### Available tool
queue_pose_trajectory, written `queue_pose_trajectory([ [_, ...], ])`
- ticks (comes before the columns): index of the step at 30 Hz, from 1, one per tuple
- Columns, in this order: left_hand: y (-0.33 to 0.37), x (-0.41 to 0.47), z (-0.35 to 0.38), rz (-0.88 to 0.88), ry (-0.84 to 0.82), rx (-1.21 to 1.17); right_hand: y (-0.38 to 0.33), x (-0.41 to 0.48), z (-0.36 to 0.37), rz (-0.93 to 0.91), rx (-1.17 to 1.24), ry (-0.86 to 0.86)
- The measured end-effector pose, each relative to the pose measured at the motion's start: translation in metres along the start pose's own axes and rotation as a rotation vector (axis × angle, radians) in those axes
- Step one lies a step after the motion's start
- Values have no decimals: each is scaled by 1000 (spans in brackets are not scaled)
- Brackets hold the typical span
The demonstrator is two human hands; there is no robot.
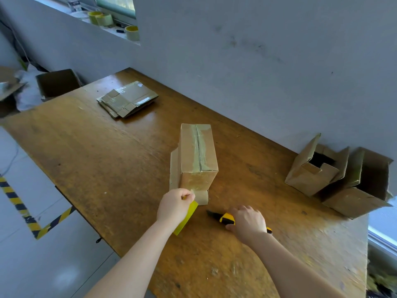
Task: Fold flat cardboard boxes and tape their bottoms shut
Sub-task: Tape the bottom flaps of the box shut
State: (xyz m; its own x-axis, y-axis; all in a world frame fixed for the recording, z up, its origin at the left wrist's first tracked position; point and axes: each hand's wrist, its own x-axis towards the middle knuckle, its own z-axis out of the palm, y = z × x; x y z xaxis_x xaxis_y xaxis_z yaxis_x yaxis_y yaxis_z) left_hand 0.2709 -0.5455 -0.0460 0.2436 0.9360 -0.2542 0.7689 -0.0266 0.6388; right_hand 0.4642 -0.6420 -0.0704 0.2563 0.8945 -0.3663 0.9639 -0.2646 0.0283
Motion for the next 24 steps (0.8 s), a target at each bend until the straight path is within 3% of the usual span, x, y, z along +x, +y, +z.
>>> queue_pose_trajectory([
  [3, 1, -11, 0, 183, 28, 102, -5, 8, -9, 20, 55, 84],
  [8, 2, -30, 6, 468, -18, 430, -24, 26, -37, 28, 413, 513],
  [10, 2, -36, 13, 532, -35, 577, -33, 34, -48, -8, 485, 598],
  [17, -13, -43, 33, 757, -257, 751, -47, 45, -63, -118, 426, 490],
  [24, -28, -43, 41, 798, -283, 662, -47, 45, -66, -121, 443, 466],
])
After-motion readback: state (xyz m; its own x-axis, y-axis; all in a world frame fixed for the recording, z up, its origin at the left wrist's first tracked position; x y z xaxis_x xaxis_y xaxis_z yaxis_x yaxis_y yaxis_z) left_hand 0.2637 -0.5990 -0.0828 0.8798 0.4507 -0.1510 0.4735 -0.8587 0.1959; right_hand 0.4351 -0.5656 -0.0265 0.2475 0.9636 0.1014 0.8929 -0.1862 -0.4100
